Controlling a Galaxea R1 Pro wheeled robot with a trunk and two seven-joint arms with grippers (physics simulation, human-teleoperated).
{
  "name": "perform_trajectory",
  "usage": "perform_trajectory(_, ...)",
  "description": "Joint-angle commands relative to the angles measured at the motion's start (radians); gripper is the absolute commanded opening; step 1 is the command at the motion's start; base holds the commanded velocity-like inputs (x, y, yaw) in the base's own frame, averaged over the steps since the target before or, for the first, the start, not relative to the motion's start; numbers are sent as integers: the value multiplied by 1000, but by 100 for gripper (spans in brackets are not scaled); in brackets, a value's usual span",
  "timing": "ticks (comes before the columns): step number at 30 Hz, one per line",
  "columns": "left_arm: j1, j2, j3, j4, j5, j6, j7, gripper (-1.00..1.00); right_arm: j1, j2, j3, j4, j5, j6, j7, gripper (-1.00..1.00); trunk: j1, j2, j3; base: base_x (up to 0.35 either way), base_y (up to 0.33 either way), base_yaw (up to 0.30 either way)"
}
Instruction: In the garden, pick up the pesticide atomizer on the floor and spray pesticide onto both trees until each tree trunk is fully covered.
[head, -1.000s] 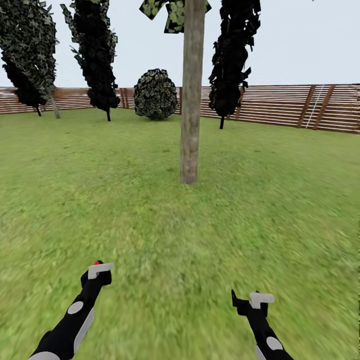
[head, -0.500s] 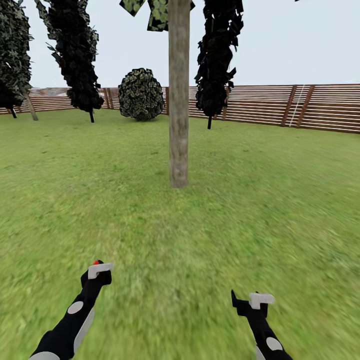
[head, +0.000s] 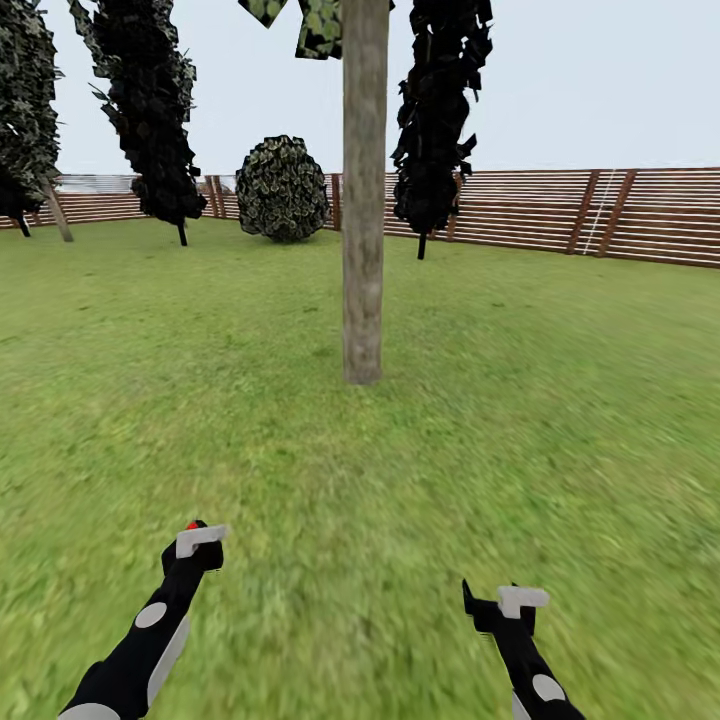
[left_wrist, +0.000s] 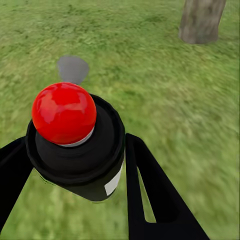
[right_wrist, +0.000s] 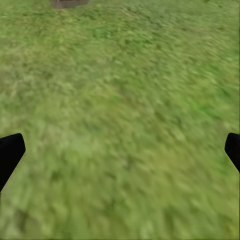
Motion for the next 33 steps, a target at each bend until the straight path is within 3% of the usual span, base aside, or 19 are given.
perform_trajectory(1,0,0,0,0,0,0,0,-100,0,0,0,0,0,0,0,100,0,0,0,316,97,0)
perform_trajectory(15,0,0,0,0,0,0,0,-100,0,0,0,0,0,0,0,100,0,0,0,315,97,-18)
perform_trajectory(33,0,0,0,-2,0,1,0,-100,0,0,-2,-2,-1,0,0,100,0,0,0,316,97,-248)
